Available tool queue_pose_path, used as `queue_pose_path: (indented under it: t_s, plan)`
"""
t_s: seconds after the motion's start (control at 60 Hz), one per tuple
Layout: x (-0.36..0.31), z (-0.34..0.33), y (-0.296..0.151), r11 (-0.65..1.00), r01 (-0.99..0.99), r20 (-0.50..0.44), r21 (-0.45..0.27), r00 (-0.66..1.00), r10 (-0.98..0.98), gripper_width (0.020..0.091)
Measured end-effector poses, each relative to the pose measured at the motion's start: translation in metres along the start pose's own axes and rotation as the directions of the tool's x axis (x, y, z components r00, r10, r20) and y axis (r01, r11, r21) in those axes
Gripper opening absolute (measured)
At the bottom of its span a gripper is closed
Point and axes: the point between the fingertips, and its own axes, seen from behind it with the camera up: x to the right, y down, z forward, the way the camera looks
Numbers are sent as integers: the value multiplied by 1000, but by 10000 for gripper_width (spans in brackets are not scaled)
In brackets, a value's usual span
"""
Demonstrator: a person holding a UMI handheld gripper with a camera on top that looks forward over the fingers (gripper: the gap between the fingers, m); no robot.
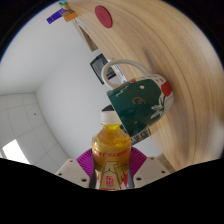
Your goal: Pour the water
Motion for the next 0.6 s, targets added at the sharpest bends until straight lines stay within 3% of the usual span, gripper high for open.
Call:
queue_pose_path:
  t_s: [0.117,0.2,0.317,0.417,0.483,0.533,0.6]
  plan:
    - [-5,1,14,999,21,-2,-42,1000,-21,436]
    - [-23,-3,31,979,179,27,-98,984,-177,436]
    - [-98,-22,33,822,569,150,-34,816,-559,439]
    - [-182,-51,5,441,883,160,164,417,-895,442]
    - [-224,-59,-29,126,951,62,284,113,-992,440]
    - [-247,-75,-60,-98,938,-33,333,-92,-995,439]
    - [-264,-71,-107,-351,885,-179,304,-309,-934,439]
